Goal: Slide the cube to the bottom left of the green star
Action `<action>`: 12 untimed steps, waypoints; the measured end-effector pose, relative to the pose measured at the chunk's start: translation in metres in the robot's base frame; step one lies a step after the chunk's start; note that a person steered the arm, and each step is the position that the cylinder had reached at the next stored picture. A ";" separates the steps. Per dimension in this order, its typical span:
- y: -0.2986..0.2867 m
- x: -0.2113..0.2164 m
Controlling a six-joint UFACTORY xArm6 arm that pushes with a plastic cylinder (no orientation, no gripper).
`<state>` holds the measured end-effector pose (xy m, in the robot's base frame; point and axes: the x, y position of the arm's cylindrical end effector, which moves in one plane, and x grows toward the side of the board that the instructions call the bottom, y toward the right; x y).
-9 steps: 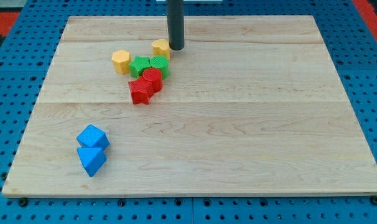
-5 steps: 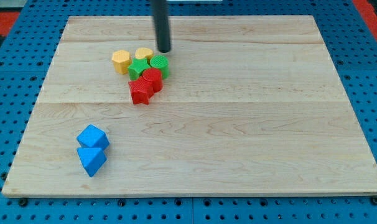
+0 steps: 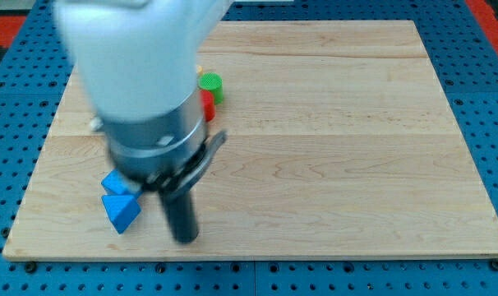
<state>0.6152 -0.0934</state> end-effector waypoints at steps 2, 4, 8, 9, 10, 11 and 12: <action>-0.044 -0.011; -0.063 -0.086; -0.166 -0.156; -0.202 -0.166; -0.172 -0.188; -0.129 -0.192; -0.079 -0.192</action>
